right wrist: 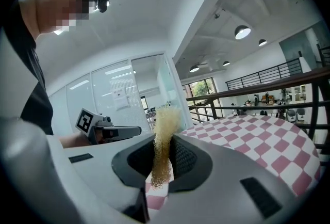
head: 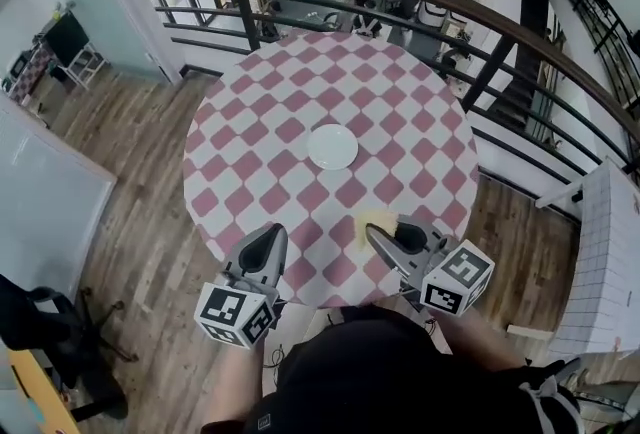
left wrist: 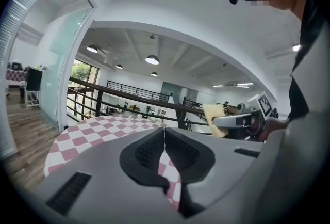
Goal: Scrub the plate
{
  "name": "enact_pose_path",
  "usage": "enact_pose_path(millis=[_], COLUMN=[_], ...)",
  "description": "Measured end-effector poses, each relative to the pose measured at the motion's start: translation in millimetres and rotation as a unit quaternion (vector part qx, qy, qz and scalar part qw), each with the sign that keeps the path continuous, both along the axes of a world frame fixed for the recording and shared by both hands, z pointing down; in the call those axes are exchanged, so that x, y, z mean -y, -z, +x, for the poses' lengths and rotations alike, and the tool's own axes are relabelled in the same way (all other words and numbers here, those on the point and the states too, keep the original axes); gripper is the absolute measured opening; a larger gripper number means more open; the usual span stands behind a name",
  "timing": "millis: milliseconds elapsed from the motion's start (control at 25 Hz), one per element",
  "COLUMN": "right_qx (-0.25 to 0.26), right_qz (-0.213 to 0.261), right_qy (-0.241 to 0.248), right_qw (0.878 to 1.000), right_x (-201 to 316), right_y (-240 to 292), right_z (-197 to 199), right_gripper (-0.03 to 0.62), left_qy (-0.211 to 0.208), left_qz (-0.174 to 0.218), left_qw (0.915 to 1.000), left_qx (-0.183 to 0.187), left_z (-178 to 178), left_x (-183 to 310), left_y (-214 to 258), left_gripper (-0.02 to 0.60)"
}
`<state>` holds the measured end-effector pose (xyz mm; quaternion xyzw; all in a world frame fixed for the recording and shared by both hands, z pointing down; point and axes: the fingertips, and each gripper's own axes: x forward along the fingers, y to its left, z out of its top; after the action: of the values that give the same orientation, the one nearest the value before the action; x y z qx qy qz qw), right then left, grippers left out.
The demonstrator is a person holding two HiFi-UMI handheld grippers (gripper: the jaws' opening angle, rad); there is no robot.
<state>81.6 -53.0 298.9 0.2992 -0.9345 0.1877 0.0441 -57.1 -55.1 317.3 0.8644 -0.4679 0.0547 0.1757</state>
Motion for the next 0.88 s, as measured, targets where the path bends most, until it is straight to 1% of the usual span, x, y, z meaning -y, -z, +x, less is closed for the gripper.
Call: enact_pose_path(millis=[80, 160, 280, 360, 440, 560, 720, 880], right_qx=[-0.003, -0.010, -0.025, -0.031, -0.039, -0.059, -0.101, -0.136], right_qz=[-0.004, -0.003, -0.005, -0.023, -0.045, -0.063, -0.084, -0.104], right_qy=[0.004, 0.012, 0.027, 0.023, 0.016, 0.008, -0.009, -0.015], right_qw=[1.000, 1.000, 0.999, 0.999, 0.998, 0.996, 0.991, 0.985], right_x=[17, 23, 36, 49, 65, 93, 121, 145], right_y=[-14, -29, -61, -85, -107, -136, -175, -211], right_z=[0, -3, 4, 8, 4, -16, -35, -42], right_gripper=[0.049, 0.049, 0.049, 0.049, 0.049, 0.049, 0.049, 0.049], left_qy=[-0.001, -0.001, -0.002, -0.006, -0.008, -0.016, -0.034, -0.051], left_qz=[-0.001, 0.002, 0.003, -0.011, -0.028, -0.045, -0.084, -0.117], left_qw=[1.0000, 1.0000, 0.9999, 0.9997, 0.9995, 0.9989, 0.9959, 0.9918], left_qx=[0.005, 0.007, 0.016, 0.019, 0.009, 0.000, 0.009, 0.008], left_z=[3, 5, 18, 25, 23, 14, 9, 14], left_x=[17, 22, 33, 46, 61, 89, 121, 148], left_y=[-11, -24, -47, -66, -86, -118, -168, -208], left_gripper=[0.009, 0.009, 0.009, 0.011, 0.011, 0.011, 0.015, 0.075])
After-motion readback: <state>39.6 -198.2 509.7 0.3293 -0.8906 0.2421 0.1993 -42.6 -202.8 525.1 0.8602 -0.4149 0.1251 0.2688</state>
